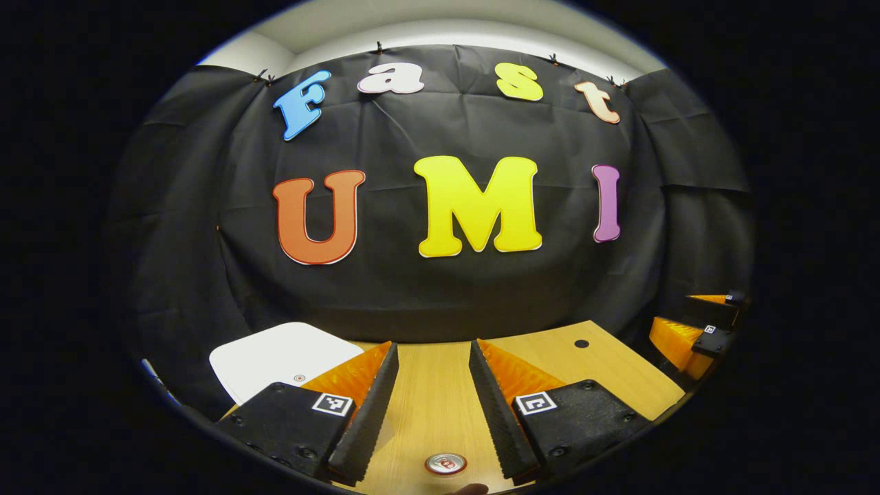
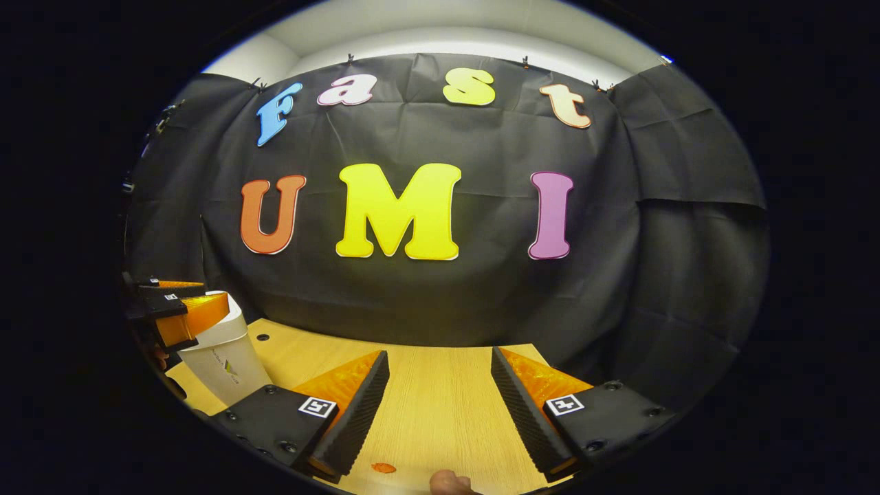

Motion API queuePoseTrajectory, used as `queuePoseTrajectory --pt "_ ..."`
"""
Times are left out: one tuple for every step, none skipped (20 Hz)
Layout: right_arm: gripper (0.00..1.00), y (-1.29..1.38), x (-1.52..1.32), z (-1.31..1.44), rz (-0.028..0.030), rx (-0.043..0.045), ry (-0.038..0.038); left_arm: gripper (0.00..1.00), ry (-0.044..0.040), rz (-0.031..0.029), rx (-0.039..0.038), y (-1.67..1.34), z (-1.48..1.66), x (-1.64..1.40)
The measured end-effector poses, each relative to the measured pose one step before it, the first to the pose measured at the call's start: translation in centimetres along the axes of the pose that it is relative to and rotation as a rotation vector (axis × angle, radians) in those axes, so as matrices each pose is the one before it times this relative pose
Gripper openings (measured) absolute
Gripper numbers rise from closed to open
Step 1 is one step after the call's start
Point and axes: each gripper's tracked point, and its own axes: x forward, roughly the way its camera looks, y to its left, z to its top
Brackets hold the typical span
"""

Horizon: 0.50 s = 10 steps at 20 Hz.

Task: Press the lid of the desktop garbage bin to open it, pick up the crumpled paper on the desktop and throw it into the bin, then pick up the pop can on the desktop and drop it into the bin, and finally close the garbage bin lid.

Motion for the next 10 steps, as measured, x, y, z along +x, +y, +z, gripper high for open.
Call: queuePoseTrajectory --pt "0.94 0.273 0.170 0.011 0.00620 -0.00227 0.00078 0.67 0.00755 0.01131 0.01066 0.337 -0.117 0.196" --pt "0.94 0.282 0.228 -0.124 0.00495 -0.00305 0.00288 0.66 0.00057 0.00859 -0.00177 0.508 0.074 0.239" --pt "0.94 0.222 0.172 -0.035 0.00467 -0.00190 0.00256 0.64 0.00792 0.00903 -0.00806 0.542 -0.053 0.164" --pt "0.94 0.265 0.180 0.013 0.00543 -0.00095 -0.00021 0.62 0.01074 0.00799 -0.01046 0.524 -0.363 0.322" --pt "0.94 0.145 0.177 0.068 0.00028 -0.00052 0.00045 0.58 0.01378 0.02710 -0.00583 1.035 -0.347 0.178" --pt "0.94 0.151 0.202 -0.113 0.00494 0.00234 0.00178 0.54 0.01318 0.02613 -0.01063 1.072 -0.366 0.290" --pt "0.94 0.374 0.253 -0.124 0.00593 0.00161 0.00465 0.41 0.01231 0.00844 -0.02173 0.636 -0.286 0.356" --pt "0.94 0.249 0.202 -0.287 0.00308 -0.00077 0.00605 0.37 0.01854 0.01086 -0.01623 0.730 -0.338 0.336" --pt "0.94 0.348 0.193 -0.119 0.00843 -0.00092 0.00506 0.34 0.01338 0.02982 -0.00825 1.220 -0.422 0.228" --pt "0.94 0.434 0.215 -0.190 0.00673 -0.00332 0.00370 0.34 0.00905 0.02743 -0.00598 1.091 -0.131 0.329"
